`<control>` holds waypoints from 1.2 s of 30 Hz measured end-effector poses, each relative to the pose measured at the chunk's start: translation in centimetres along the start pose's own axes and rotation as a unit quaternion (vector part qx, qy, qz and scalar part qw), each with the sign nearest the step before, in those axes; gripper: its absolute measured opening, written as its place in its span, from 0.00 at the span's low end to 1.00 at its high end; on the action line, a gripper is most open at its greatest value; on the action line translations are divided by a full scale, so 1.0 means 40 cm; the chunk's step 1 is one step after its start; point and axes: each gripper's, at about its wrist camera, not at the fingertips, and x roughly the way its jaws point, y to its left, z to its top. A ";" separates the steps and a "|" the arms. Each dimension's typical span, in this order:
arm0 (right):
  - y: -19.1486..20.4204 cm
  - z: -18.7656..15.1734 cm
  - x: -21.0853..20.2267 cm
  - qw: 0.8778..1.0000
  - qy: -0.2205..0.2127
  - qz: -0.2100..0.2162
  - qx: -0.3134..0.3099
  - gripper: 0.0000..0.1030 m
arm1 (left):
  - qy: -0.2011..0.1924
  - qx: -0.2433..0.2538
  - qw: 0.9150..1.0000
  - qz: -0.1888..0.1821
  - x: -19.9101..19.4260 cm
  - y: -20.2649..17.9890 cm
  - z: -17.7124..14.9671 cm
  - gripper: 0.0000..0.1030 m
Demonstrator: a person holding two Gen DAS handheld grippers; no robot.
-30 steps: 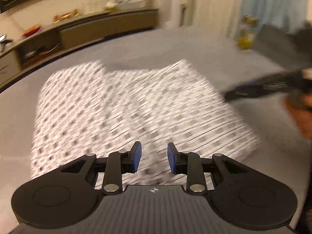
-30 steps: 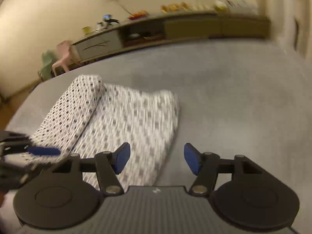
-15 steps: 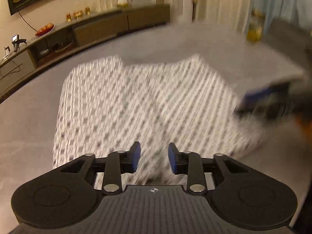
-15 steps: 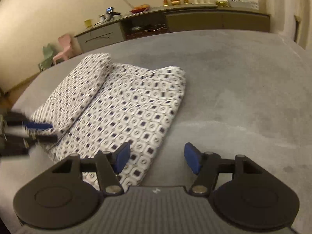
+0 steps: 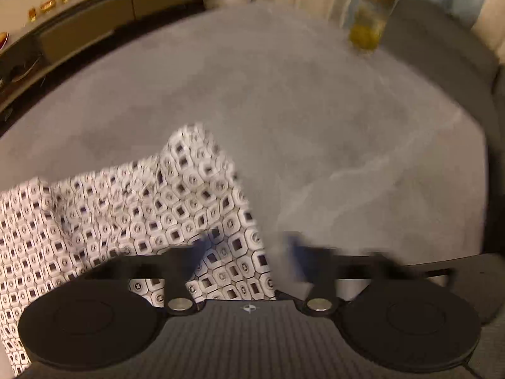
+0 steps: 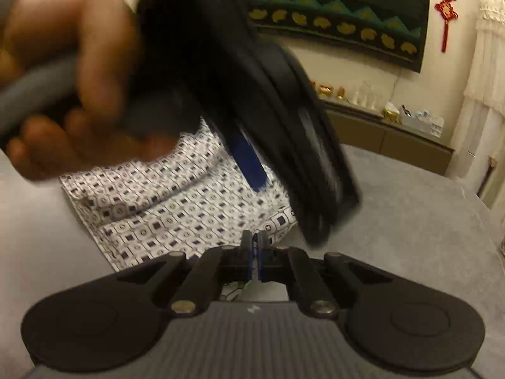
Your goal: Fold clothes
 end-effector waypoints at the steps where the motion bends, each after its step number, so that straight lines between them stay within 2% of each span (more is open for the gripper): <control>1: -0.001 0.005 -0.002 1.000 -0.004 0.005 0.002 0.03 | -0.005 -0.007 1.000 -0.001 -0.005 0.009 -0.004 0.07; 3: -0.005 0.015 -0.008 1.000 -0.014 0.016 0.008 0.03 | -0.014 -0.021 1.000 -0.004 -0.015 0.027 -0.011 0.04; 5: -0.016 0.025 -0.029 0.998 -0.036 0.035 0.027 0.05 | -0.042 -0.040 0.998 -0.013 -0.069 0.050 -0.015 0.03; 7: -0.030 0.034 -0.059 0.995 -0.064 0.062 0.051 0.20 | -0.077 -0.059 0.995 -0.012 -0.151 0.098 -0.023 0.03; 8: -0.037 0.039 -0.083 0.992 -0.083 0.079 0.062 0.35 | -0.098 -0.079 0.992 -0.003 -0.200 0.146 -0.040 0.03; 9: -0.043 0.043 -0.108 0.988 -0.101 0.097 0.072 0.43 | -0.118 -0.100 0.988 0.007 -0.248 0.194 -0.056 0.03; 10: -0.047 0.047 -0.127 0.984 -0.115 0.113 0.077 0.43 | -0.138 -0.121 0.983 0.018 -0.296 0.242 -0.074 0.03; 12: -0.039 0.049 -0.139 0.981 -0.118 0.138 0.064 0.46 | -0.156 -0.180 0.969 0.068 -0.342 0.382 -0.143 0.03; 15: -0.006 0.037 -0.095 0.983 -0.076 0.163 0.042 0.46 | -0.134 -0.289 0.943 0.095 -0.294 0.555 -0.292 0.06; 17: 0.024 0.029 -0.053 0.983 -0.043 0.176 0.025 0.46 | -0.129 -0.324 0.932 0.096 -0.252 0.578 -0.375 0.14; 18: 0.041 0.031 -0.037 0.983 -0.033 0.179 0.015 0.46 | -0.145 -0.335 0.927 0.085 -0.244 0.575 -0.407 0.29; 19: 0.059 0.035 -0.022 0.983 -0.026 0.182 0.005 0.46 | -0.162 -0.347 0.921 0.074 -0.237 0.571 -0.439 0.48; 20: 0.078 0.047 -0.010 0.983 -0.025 0.184 -0.006 0.47 | -0.178 -0.358 0.914 0.064 -0.229 0.567 -0.471 0.54; 21: 0.097 0.059 0.003 0.982 -0.025 0.187 -0.017 0.48 | -0.192 -0.375 0.905 0.052 -0.221 0.561 -0.495 0.56; 23: 0.138 0.082 0.028 0.981 -0.025 0.190 -0.040 0.50 | -0.192 -0.393 0.899 0.019 -0.207 0.565 -0.511 0.55; 26: 0.214 0.119 0.087 0.980 -0.013 0.174 -0.092 0.48 | -0.187 -0.343 0.920 0.009 -0.197 0.503 -0.472 0.55; 27: 0.230 0.122 0.112 0.981 0.004 0.152 -0.121 0.35 | -0.179 -0.335 0.925 -0.008 -0.191 0.484 -0.464 0.55; 28: 0.235 0.126 0.136 0.981 0.023 0.130 -0.142 0.25 | -0.180 -0.320 0.929 -0.040 -0.191 0.457 -0.454 0.55; 29: 0.211 0.128 0.161 0.982 0.048 0.108 -0.144 0.14 | -0.184 -0.292 0.936 -0.066 -0.192 0.426 -0.442 0.55; 31: 0.122 0.133 0.196 0.988 0.084 0.059 -0.118 0.14 | -0.193 -0.251 0.947 -0.054 -0.195 0.380 -0.420 0.55; 32: 0.061 0.131 0.203 0.990 0.097 0.031 -0.093 0.15 | -0.192 -0.257 0.946 -0.048 -0.188 0.379 -0.413 0.55; 34: -0.051 0.122 0.191 0.992 0.116 -0.018 -0.044 0.19 | -0.199 -0.288 0.935 -0.054 -0.169 0.401 -0.405 0.55; 36: -0.110 0.118 0.141 0.993 0.109 -0.037 -0.003 0.22 | -0.207 -0.318 0.923 -0.060 -0.150 0.423 -0.397 0.55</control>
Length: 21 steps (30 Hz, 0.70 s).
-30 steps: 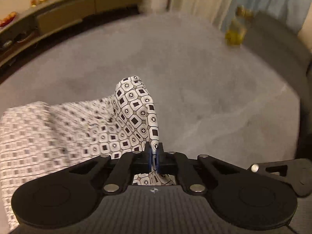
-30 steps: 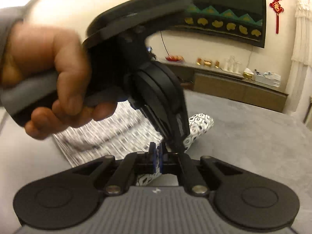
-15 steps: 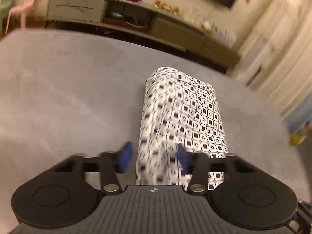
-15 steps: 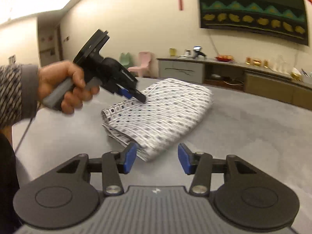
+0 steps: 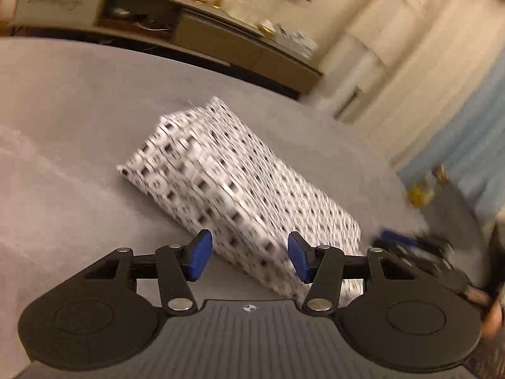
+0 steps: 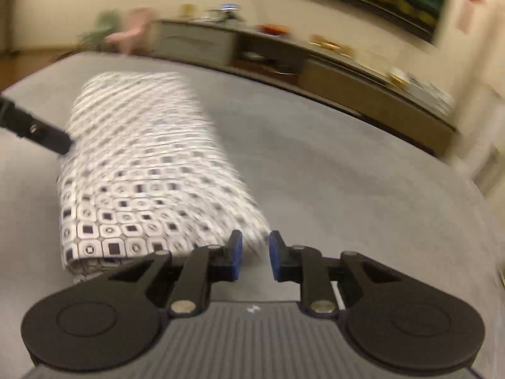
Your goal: Fold clothes
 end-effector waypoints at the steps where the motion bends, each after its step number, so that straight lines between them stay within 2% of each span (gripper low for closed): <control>1: -0.013 -0.008 -0.033 1.000 -0.010 0.004 0.019 0.25 | -0.008 -0.012 1.000 -0.006 0.000 0.008 0.008 0.55; 3: -0.006 -0.016 -0.095 0.998 -0.042 0.027 0.037 0.44 | -0.024 -0.037 0.999 -0.018 0.001 0.024 0.023 0.55; 4: 0.012 -0.017 -0.121 0.997 -0.058 0.044 0.034 0.48 | -0.029 -0.043 0.998 -0.020 -0.002 0.023 0.027 0.57; 6: 0.080 -0.008 -0.142 0.993 -0.075 0.087 -0.011 0.63 | -0.041 -0.051 0.998 -0.011 -0.003 0.032 0.039 0.60; 8: 0.172 -0.003 -0.125 0.987 -0.077 0.110 -0.085 0.69 | -0.041 -0.065 0.997 -0.005 -0.015 0.053 0.051 0.63; 10: 0.258 -0.007 -0.091 0.979 -0.068 0.101 -0.163 0.64 | -0.030 -0.063 0.998 0.007 0.001 0.056 0.068 0.69; 11: 0.284 -0.009 -0.068 0.977 -0.057 0.087 -0.188 0.49 | -0.038 -0.057 0.998 0.011 -0.001 0.055 0.075 0.68; 12: 0.306 -0.011 -0.045 0.974 -0.045 0.076 -0.208 0.24 | -0.046 -0.050 0.998 0.015 -0.004 0.054 0.082 0.61; 13: 0.312 -0.011 -0.029 0.974 -0.032 0.071 -0.211 0.19 | -0.054 -0.044 0.997 0.019 -0.007 0.053 0.089 0.40; 14: 0.309 -0.012 -0.028 0.975 -0.030 0.074 -0.205 0.19 | -0.063 -0.037 0.997 0.022 -0.009 0.052 0.096 0.30; 15: 0.305 -0.014 -0.029 0.976 -0.028 0.078 -0.201 0.19 | -0.071 -0.031 0.997 0.026 -0.012 0.051 0.103 0.27; 19: 0.302 -0.033 -0.039 0.974 -0.022 0.086 -0.207 0.20 | -0.082 -0.046 0.994 0.053 -0.026 0.095 0.107 0.22; 21: 0.308 -0.038 -0.039 0.974 -0.025 0.090 -0.208 0.27 | -0.079 -0.054 0.994 0.049 -0.021 0.110 0.106 0.22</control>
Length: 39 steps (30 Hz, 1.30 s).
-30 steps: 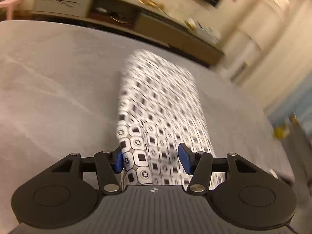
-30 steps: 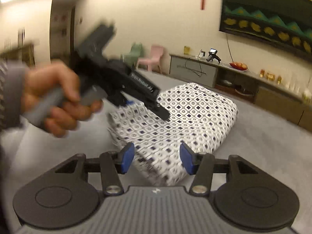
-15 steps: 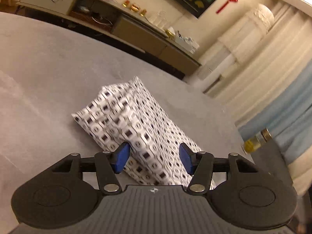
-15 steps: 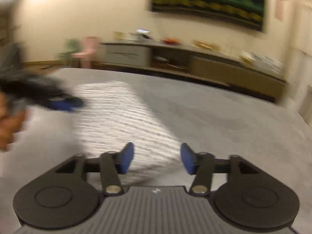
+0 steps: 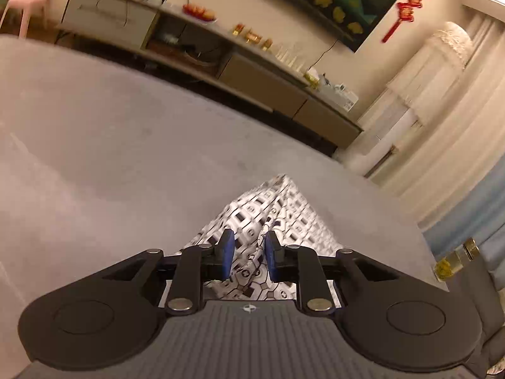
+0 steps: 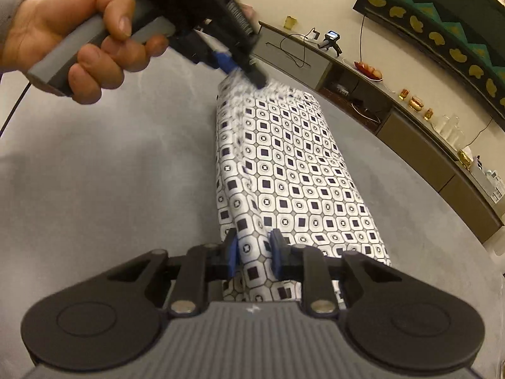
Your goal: Fold clothes
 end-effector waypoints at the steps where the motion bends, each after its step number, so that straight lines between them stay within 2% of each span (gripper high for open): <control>1: 0.002 0.005 0.003 1.000 -0.002 0.001 -0.002 0.28 | 0.002 -0.004 1.000 -0.002 0.003 0.007 0.000 0.22; 3: 0.009 0.002 -0.006 1.000 -0.001 0.000 -0.006 0.44 | 0.000 -0.014 1.000 -0.006 0.000 0.012 0.008 0.22; 5: 0.007 -0.002 -0.028 1.000 -0.004 0.000 0.003 0.48 | -0.009 -0.021 1.000 -0.014 -0.016 0.006 0.025 0.24; 6: -0.001 -0.002 -0.041 1.000 -0.009 0.002 0.014 0.48 | -0.013 -0.014 1.000 -0.017 -0.026 -0.003 0.032 0.29; 7: -0.020 0.002 -0.057 0.999 -0.021 0.009 0.035 0.48 | -0.016 0.000 1.000 -0.015 -0.036 -0.018 0.035 0.39; 9: -0.053 0.009 -0.090 0.996 -0.042 0.022 0.079 0.43 | -0.024 0.034 0.999 -0.017 -0.044 -0.057 0.031 0.44; 10: -0.067 0.013 -0.102 0.993 -0.050 0.029 0.100 0.40 | -0.021 0.051 0.998 -0.023 -0.045 -0.074 0.021 0.44; 11: -0.080 0.018 -0.101 0.991 -0.054 0.035 0.117 0.30 | -0.015 0.069 0.997 -0.027 -0.040 -0.089 0.007 0.44; 12: -0.093 0.023 -0.099 0.988 -0.058 0.042 0.135 0.25 | -0.006 0.089 0.996 -0.021 -0.023 -0.102 -0.004 0.44; 13: -0.104 0.028 -0.093 0.986 -0.060 0.046 0.147 0.25 | 0.002 0.109 0.994 -0.014 -0.006 -0.114 -0.015 0.44; 16: -0.099 0.009 -0.019 0.989 -0.010 0.035 0.144 0.25 | 0.018 0.163 0.985 0.054 0.038 -0.115 -0.048 0.45; 17: -0.098 0.000 0.001 0.989 0.004 0.029 0.142 0.23 | 0.015 0.173 0.983 0.065 0.040 -0.112 -0.054 0.46; 19: -0.104 -0.015 0.002 0.989 0.001 0.017 0.146 0.23 | 0.011 0.192 0.977 0.088 0.045 -0.105 -0.064 0.52; 23: -0.128 -0.021 -0.011 0.988 0.019 0.009 0.150 0.27 | 0.016 0.165 0.981 0.097 0.042 -0.090 -0.049 0.57; 26: -0.166 -0.020 -0.009 0.988 0.043 -0.010 0.150 0.34 | 0.049 0.129 0.987 0.081 0.046 -0.082 -0.043 0.57; 28: -0.202 -0.024 0.005 0.985 0.064 -0.037 0.155 0.34 | 0.070 0.132 0.987 0.060 0.043 -0.099 -0.047 0.57; 32: -0.295 -0.014 -0.004 0.973 0.076 -0.096 0.194 0.32 | 0.034 0.143 0.989 0.036 -0.011 -0.130 -0.024 0.55; 34: -0.314 0.021 -0.025 0.972 0.041 -0.082 0.217 0.32 | 0.014 0.139 0.990 0.035 -0.029 -0.131 -0.010 0.55; 37: -0.298 0.106 -0.012 0.974 0.010 -0.041 0.223 0.33 | 0.034 0.121 0.992 0.033 0.000 -0.110 -0.027 0.55; 39: -0.274 0.167 0.036 0.977 0.007 -0.013 0.213 0.33 | 0.053 0.123 0.990 0.044 0.032 -0.101 -0.051 0.55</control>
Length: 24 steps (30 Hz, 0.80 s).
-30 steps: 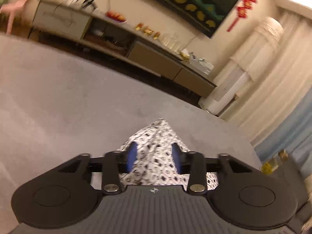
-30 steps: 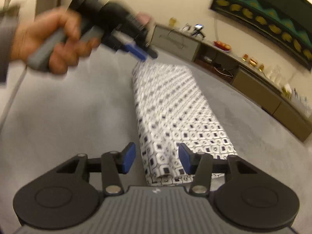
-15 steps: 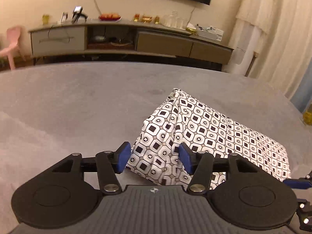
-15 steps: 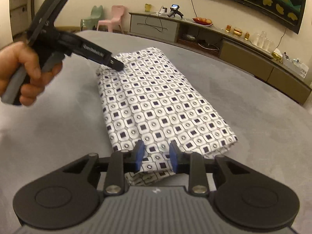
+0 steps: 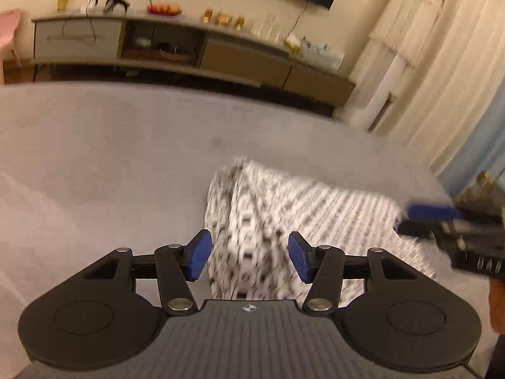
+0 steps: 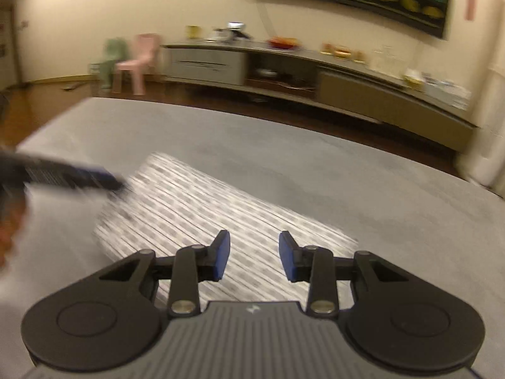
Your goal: Fold clothes
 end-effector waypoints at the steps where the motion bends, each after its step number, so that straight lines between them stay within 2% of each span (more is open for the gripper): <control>1: 0.026 0.022 0.031 1.000 0.005 0.012 -0.007 0.33 | 0.005 0.007 1.000 0.009 0.014 0.001 -0.012 0.57; 2: 0.050 0.041 0.064 1.000 0.013 0.021 -0.014 0.33 | 0.006 0.008 1.000 0.014 0.022 0.006 -0.019 0.58; 4: 0.074 0.051 0.148 0.998 0.053 0.011 -0.032 0.33 | 0.007 0.000 1.000 0.019 0.033 0.022 -0.027 0.61; 6: 0.061 0.048 0.206 0.996 0.081 0.002 -0.035 0.33 | 0.010 -0.004 1.000 0.015 0.031 0.032 -0.023 0.61; 8: -0.008 0.047 0.177 0.998 0.059 0.003 0.011 0.36 | 0.007 -0.002 1.000 0.013 0.022 0.030 -0.016 0.59; 9: -0.060 0.043 0.143 0.998 0.038 0.003 0.050 0.46 | 0.005 0.000 1.000 0.012 0.018 0.028 -0.011 0.58; 11: -0.163 0.024 0.088 0.992 0.009 -0.009 0.122 0.55 | -0.003 -0.004 1.000 0.005 0.011 0.026 -0.008 0.59; 13: -0.246 -0.006 0.089 0.985 0.018 -0.026 0.169 0.57 | -0.001 -0.014 1.000 -0.003 0.012 0.028 -0.008 0.59; 14: -0.267 -0.020 0.105 0.983 0.035 -0.016 0.179 0.56 | 0.003 -0.018 1.000 -0.004 0.018 0.027 -0.012 0.59; 16: -0.285 -0.043 0.140 0.980 0.062 0.014 0.186 0.45 | 0.010 -0.019 1.000 0.003 0.030 0.030 -0.020 0.59; 17: -0.276 -0.045 0.152 0.982 0.063 0.028 0.179 0.21 | 0.012 -0.021 1.000 0.004 0.035 0.030 -0.024 0.59; 18: -0.266 -0.044 0.156 0.983 0.057 0.037 0.169 0.13 | 0.011 -0.022 1.000 0.008 0.037 0.033 -0.024 0.60; 19: -0.251 -0.036 0.141 0.987 0.030 0.032 0.156 0.09 | 0.010 -0.024 1.000 0.011 0.038 0.035 -0.024 0.60; 21: -0.239 -0.023 0.109 0.987 -0.015 0.040 0.158 0.08 | 0.008 -0.022 1.000 0.018 0.042 0.037 -0.020 0.60; 22: -0.236 -0.020 0.106 0.986 -0.022 0.037 0.159 0.08 | 0.007 -0.021 1.000 0.018 0.040 0.040 -0.022 0.60; 24: -0.230 -0.027 0.149 0.990 0.008 0.005 0.142 0.09 | 0.009 -0.020 1.000 0.022 0.038 0.040 -0.020 0.60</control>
